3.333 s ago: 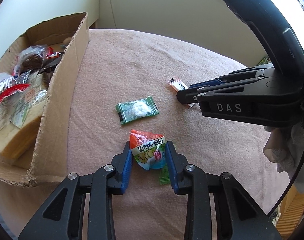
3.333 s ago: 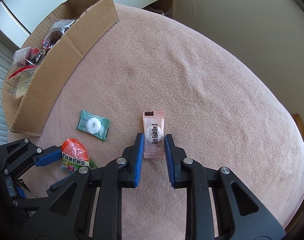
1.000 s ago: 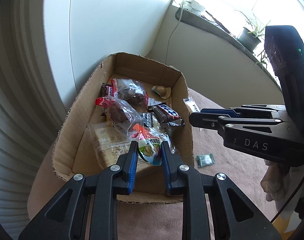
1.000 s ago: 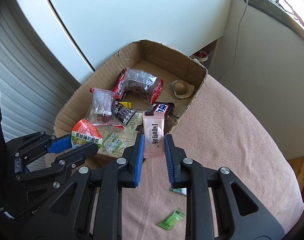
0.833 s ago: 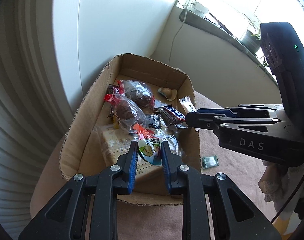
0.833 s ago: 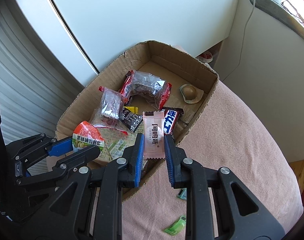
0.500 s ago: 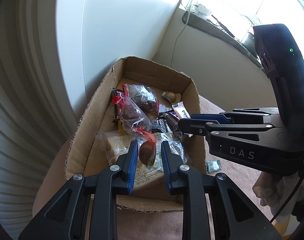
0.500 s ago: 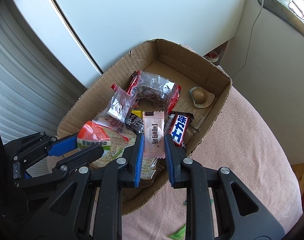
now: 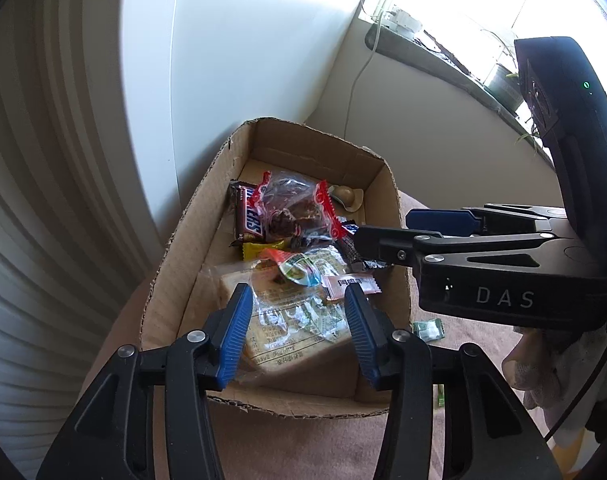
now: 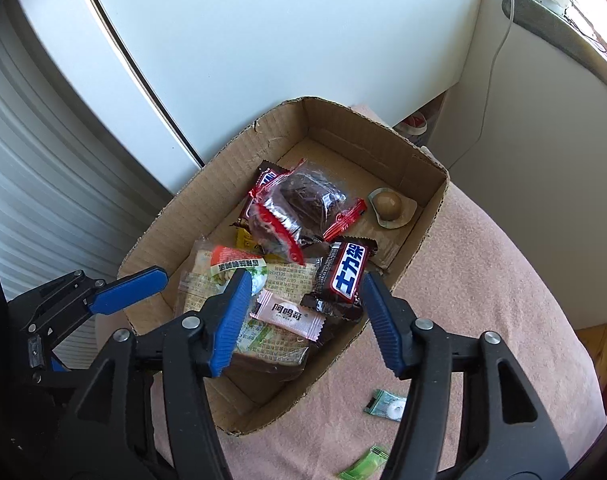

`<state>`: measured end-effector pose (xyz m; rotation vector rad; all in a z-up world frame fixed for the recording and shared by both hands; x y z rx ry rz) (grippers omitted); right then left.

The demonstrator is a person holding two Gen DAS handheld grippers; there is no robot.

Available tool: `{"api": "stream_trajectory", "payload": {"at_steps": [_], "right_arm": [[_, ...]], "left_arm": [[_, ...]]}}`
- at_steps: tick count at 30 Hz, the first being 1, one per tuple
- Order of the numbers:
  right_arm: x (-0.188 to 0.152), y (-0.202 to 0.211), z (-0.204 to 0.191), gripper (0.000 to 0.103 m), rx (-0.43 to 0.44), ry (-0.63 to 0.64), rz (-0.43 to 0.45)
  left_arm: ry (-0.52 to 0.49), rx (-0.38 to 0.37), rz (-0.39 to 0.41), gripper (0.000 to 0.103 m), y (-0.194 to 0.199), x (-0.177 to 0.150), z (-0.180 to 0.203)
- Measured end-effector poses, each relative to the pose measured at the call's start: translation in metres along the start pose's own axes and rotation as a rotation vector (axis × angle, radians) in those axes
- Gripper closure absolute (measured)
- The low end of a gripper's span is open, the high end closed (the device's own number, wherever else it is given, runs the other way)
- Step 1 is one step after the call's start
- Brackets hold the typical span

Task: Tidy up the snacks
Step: 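Open both grippers to drop the two candies into the box, then move both open grippers back over the green mint and green candy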

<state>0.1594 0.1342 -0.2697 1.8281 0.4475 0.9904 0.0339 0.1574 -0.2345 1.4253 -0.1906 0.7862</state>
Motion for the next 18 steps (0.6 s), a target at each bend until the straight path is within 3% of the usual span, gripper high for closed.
{"api": "stream_trajectory", "payload": {"at_steps": [10,18], "right_arm": [[-0.007,0.021,0.01,0.036,-0.029,-0.005,0.03],[-0.026,0.059,0.047,0.036,-0.05,-0.04,0.065]], "left_arm": [[-0.014,0.0,0.011,0.053,0.008,0.0,0.008],[-0.048,-0.021,0.012,0.053,0.016,-0.007,0.025]]}}
Point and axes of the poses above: each gripper's, at about its wrist camera, not at the fingertips, and y roughly against the way its jaws point, z to its right, x to its top, the point moved 6 cm from there along -y, roughly the way its jaws point, and after that the axes turned 7 degrees about x, right-handed, at the moved point
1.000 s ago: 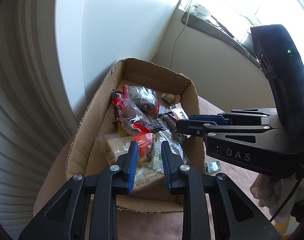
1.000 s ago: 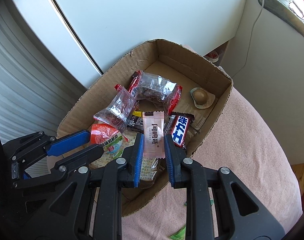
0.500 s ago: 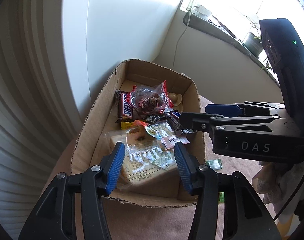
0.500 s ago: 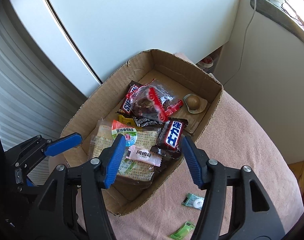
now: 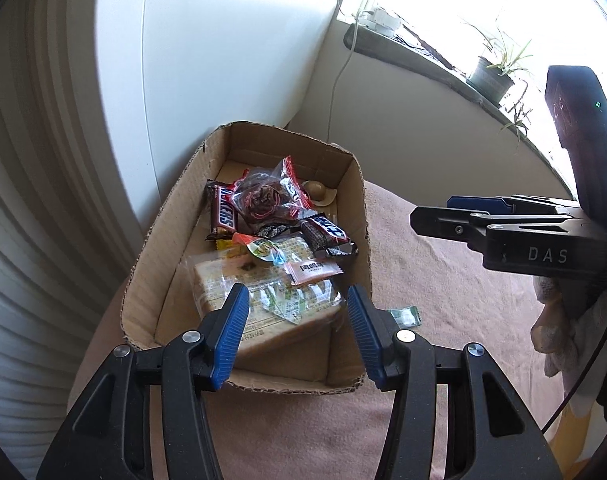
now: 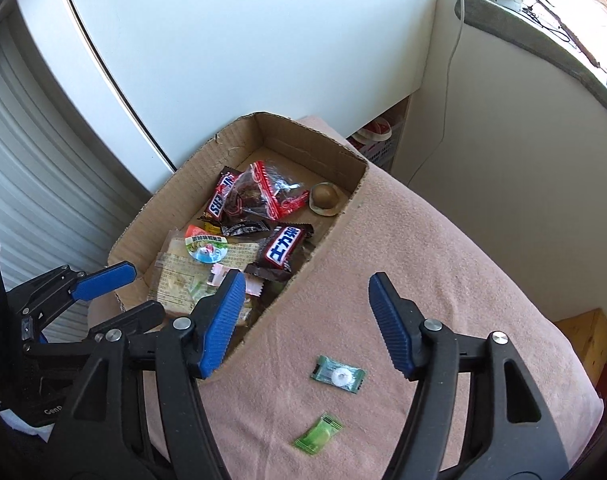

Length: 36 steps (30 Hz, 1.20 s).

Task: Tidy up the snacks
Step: 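Move both open grippers back over the green mint and green candy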

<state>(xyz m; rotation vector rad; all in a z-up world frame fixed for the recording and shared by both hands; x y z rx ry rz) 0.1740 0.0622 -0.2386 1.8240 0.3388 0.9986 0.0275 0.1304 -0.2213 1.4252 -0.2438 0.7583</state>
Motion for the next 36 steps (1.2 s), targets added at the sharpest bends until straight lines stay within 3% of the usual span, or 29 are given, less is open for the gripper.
{"api": "stream_trajectory", "payload": {"at_steps": [11,17,21,25,36], "right_arm": [[-0.045,0.014,0.043,0.036,0.002,-0.016,-0.025],[-0.072,0.004,0.039,0.037,0.033,0.141,-0.085],[-0.09,-0.012,0.032,0.051,0.08,0.261,-0.145],[-0.101,-0.03,0.03,0.052,0.107,0.356,-0.189],[-0.105,-0.062,0.024,0.052,0.194,0.537,-0.173]], "left_arm": [[-0.053,-0.079,-0.032,0.053,0.006,-0.025,0.047],[-0.107,-0.144,-0.073,0.054,0.001,-0.059,0.087],[-0.122,-0.165,-0.1,0.065,-0.012,-0.078,0.108],[-0.117,-0.179,-0.114,0.065,-0.029,-0.09,0.12],[-0.196,-0.142,-0.079,0.065,-0.056,-0.104,0.147]]}}
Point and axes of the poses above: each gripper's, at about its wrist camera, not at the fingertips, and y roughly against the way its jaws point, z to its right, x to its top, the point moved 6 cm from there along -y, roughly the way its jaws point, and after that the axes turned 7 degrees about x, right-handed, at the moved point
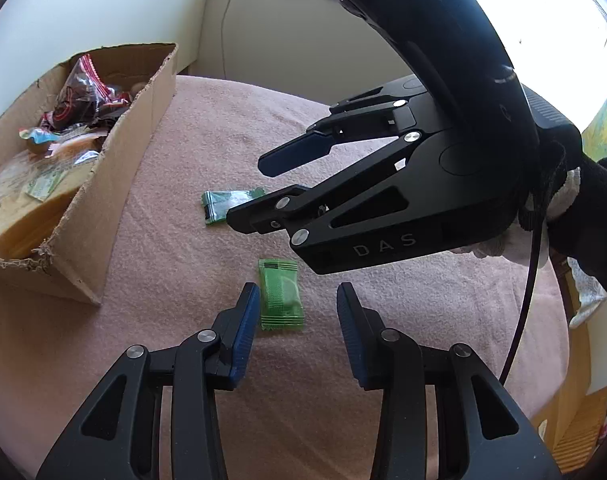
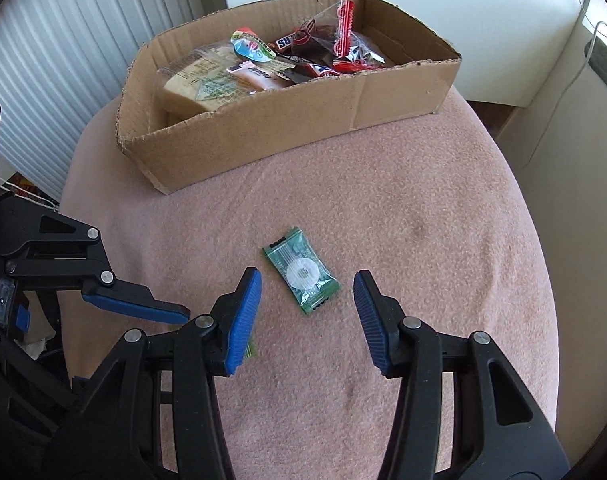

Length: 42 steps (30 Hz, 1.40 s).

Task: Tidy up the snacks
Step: 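Move both open grippers back over the green mint and green candy, then grasp the small green candy with the left gripper while the right gripper grasps the green mint, then carry the green candy and green mint in both grippers over the box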

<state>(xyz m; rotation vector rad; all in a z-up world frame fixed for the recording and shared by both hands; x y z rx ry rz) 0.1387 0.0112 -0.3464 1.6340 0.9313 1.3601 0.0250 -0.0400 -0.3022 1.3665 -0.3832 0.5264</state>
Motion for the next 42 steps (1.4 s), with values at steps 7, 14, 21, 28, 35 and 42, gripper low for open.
{"api": "stream_trajectory", "payload": {"at_steps": [7,14,21,28,35,42], "right_arm": [[0.001,-0.014,-0.001,0.052,0.024,0.055,0.017],[0.005,-0.028,-0.001,0.056,0.024,0.075,0.025],[0.003,-0.025,0.01,0.076,0.01,0.052,0.03],[0.002,-0.025,0.018,0.079,-0.002,0.039,0.035],[-0.009,-0.015,0.023,0.08,-0.008,-0.044,0.067],[-0.016,-0.005,0.027,0.081,-0.031,-0.103,0.067]], "left_arm": [[-0.005,0.038,0.022,0.065,-0.008,-0.002,0.004],[-0.022,0.071,0.025,0.065,-0.02,-0.002,0.014],[-0.048,0.132,0.036,0.079,-0.03,0.006,0.011],[-0.162,0.207,0.083,0.082,-0.03,-0.001,0.027],[-0.077,0.161,0.073,0.083,-0.018,-0.005,0.012],[0.016,0.116,0.054,0.083,-0.003,0.0,-0.005]]}}
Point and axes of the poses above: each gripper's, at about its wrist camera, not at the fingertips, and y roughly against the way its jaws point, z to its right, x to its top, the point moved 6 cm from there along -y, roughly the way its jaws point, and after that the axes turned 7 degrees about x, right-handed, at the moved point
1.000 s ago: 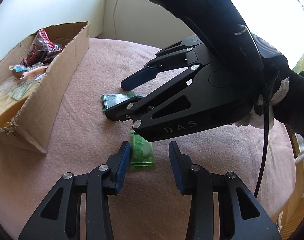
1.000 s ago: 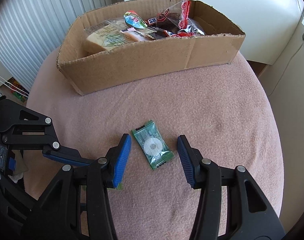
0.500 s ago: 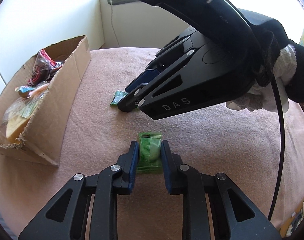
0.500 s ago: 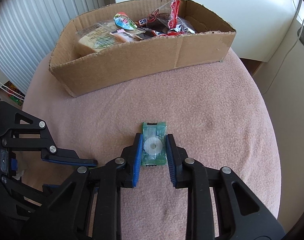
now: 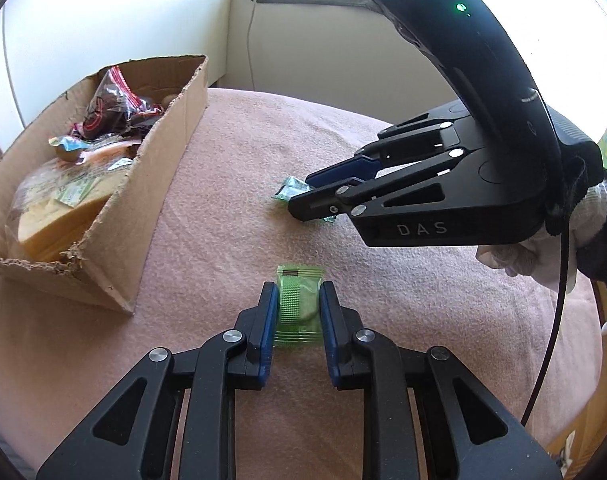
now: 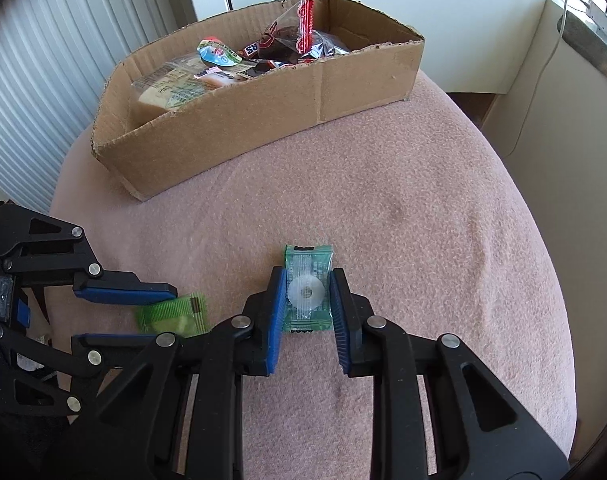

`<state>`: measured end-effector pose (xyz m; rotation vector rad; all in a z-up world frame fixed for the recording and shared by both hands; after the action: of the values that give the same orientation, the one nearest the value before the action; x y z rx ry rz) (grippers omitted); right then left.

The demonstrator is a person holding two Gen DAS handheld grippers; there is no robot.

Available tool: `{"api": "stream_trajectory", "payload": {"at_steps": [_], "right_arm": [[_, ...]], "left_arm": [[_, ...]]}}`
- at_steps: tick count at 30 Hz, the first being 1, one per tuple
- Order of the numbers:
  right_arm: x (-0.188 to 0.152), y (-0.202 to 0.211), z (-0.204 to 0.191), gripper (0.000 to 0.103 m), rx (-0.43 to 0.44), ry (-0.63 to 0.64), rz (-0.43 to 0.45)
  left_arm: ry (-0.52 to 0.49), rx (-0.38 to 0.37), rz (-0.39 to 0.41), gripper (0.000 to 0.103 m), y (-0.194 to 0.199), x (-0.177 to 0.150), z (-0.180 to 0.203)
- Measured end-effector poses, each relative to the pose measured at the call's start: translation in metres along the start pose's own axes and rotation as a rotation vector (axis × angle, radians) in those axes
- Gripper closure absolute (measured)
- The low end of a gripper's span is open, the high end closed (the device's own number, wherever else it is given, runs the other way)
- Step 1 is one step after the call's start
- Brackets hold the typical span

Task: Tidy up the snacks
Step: 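Carry the green candy and green mint in both grippers over the box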

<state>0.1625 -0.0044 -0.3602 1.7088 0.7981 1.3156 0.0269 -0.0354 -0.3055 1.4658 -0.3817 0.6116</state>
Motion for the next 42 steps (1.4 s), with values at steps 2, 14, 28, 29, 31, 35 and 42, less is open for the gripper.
{"api": "stream_trajectory", "payload": {"at_steps": [2,14,28,29,31,35,42], "right_arm": [[0.001,0.004,0.0,0.081,-0.003,-0.024,0.006],[0.029,0.045,-0.016,0.081,-0.042,-0.121,0.041],[0.091,0.067,-0.031,0.081,-0.053,-0.193,0.108],[0.095,0.067,-0.032,0.081,-0.052,-0.197,0.112],[0.102,0.067,-0.035,0.081,-0.05,-0.204,0.122],[0.116,0.065,-0.04,0.081,-0.043,-0.216,0.134],[0.135,0.053,-0.047,0.081,-0.037,-0.219,0.131]], "left_arm": [[0.006,-0.002,0.0,0.083,0.007,0.003,-0.002],[0.042,-0.026,0.034,0.083,0.057,0.045,-0.034],[0.097,0.004,0.061,0.083,0.083,0.074,-0.091],[0.102,0.006,0.062,0.083,0.081,0.077,-0.096],[0.108,0.014,0.066,0.083,0.079,0.08,-0.105],[0.128,0.03,0.067,0.083,0.075,0.084,-0.123],[0.176,0.053,0.057,0.083,0.072,0.087,-0.151]]}}
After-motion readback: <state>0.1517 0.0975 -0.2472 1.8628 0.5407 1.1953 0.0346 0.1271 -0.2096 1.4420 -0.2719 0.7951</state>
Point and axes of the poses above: each gripper's, at about its wrist camera, not at the fingertips, and y roughly against the way its jaws point, z to its right, x to its top, the point moved 6 cm from there along -y, roughly the way its jaws point, and after that the axes turned 7 degrees about x, right-handed, at the moved point
